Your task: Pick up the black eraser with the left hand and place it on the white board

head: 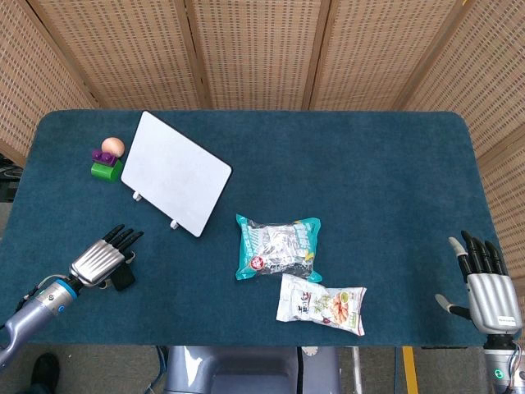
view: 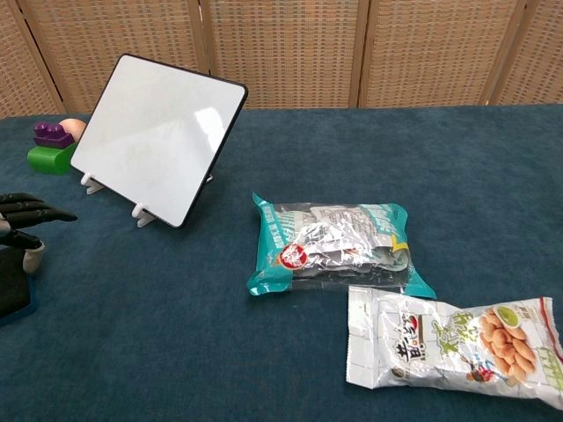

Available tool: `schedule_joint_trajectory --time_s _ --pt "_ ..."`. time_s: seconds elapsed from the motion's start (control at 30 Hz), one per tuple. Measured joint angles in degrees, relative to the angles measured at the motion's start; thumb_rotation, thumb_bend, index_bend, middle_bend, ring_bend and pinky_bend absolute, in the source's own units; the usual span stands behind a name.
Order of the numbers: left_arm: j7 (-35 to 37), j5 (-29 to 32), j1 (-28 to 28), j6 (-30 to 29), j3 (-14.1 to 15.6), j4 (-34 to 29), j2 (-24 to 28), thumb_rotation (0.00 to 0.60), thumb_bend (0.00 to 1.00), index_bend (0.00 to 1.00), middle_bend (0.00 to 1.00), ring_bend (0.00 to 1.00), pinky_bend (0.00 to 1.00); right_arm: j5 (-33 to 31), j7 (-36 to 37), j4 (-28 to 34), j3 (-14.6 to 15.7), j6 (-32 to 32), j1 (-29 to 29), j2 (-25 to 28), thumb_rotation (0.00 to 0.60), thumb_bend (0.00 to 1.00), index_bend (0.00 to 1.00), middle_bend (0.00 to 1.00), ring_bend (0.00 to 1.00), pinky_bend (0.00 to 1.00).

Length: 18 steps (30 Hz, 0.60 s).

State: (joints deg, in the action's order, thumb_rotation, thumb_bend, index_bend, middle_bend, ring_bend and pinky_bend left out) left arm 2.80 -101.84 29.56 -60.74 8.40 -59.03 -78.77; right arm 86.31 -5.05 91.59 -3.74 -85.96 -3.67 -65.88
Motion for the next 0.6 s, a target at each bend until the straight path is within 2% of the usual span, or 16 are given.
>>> schedule_joint_trajectory --time_s 0.2,0.4,0.6 --pt "2.5 0.5 -0.6 -7.1 -2.0 1.8 -0.7 0.6 0.17 0.63 0.0 0.0 0.0 0.0 0.0 0.0 0.0 0.0 0.0 0.0 0.6 0.1 0.06 0.0 0.0 0.0" --pt "6.6 2.3 -0.5 -12.8 -5.9 4.4 -2.2 0.6 0.16 0.63 0.0 0.0 0.0 0.0 0.0 0.0 0.0 0.0 0.0 0.0 0.6 0.1 0.06 0.0 0.0 0.0" --pt "15.7 4.0 0.3 -16.9 -9.1 10.3 -7.3 0.6 0.17 0.64 0.0 0.0 0.0 0.0 0.1 0.0 0.0 0.0 0.0 0.0 0.6 0.1 0.06 0.0 0.0 0.0"
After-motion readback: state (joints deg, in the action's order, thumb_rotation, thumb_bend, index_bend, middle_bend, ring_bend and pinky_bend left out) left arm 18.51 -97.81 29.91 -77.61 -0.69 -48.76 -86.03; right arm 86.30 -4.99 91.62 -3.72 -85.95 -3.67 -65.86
